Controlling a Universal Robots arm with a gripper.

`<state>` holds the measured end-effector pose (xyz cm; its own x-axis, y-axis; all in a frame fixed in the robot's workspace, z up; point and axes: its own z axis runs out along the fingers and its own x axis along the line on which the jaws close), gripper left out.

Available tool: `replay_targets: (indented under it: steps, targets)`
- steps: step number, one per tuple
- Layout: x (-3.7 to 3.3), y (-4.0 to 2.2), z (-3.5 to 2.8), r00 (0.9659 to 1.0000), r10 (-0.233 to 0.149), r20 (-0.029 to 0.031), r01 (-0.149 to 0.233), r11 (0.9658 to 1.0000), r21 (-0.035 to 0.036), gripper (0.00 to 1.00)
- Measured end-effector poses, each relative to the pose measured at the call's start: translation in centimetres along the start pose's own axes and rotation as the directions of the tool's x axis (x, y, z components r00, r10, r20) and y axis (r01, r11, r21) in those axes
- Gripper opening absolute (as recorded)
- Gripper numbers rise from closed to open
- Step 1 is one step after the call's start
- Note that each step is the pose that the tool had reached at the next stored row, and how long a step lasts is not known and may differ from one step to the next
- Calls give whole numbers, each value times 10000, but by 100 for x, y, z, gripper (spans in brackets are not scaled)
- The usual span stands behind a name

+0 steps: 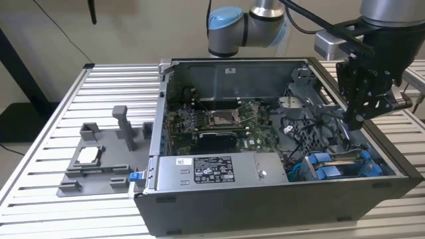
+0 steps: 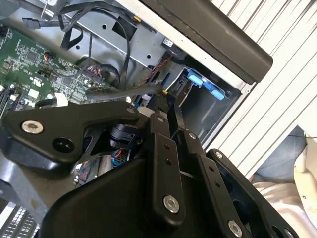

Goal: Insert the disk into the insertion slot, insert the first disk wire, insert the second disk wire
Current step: 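Insert the first disk wire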

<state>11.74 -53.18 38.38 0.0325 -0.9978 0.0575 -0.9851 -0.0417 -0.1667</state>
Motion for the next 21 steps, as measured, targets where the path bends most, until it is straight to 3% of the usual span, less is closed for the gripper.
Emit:
replay_targets:
  steps: [15, 16, 17, 18, 20, 21]
  targets:
    - [-4, -7, 6, 10000, 0, -2, 0, 10000, -2, 21]
    - [-19, -8, 6, 10000, -4, -22, 4, 10000, -3, 21]
    - [-45, -9, 3, 10000, -15, -87, 15, 10000, -3, 21]
    - [-79, -10, 1, 9999, -28, -169, 28, 10000, -1, 27]
    - [-130, -12, -1, 9996, -44, -274, 45, 10000, 23, 27]
    - [-139, -13, 0, 9993, -56, -359, 58, 10000, 48, 27]
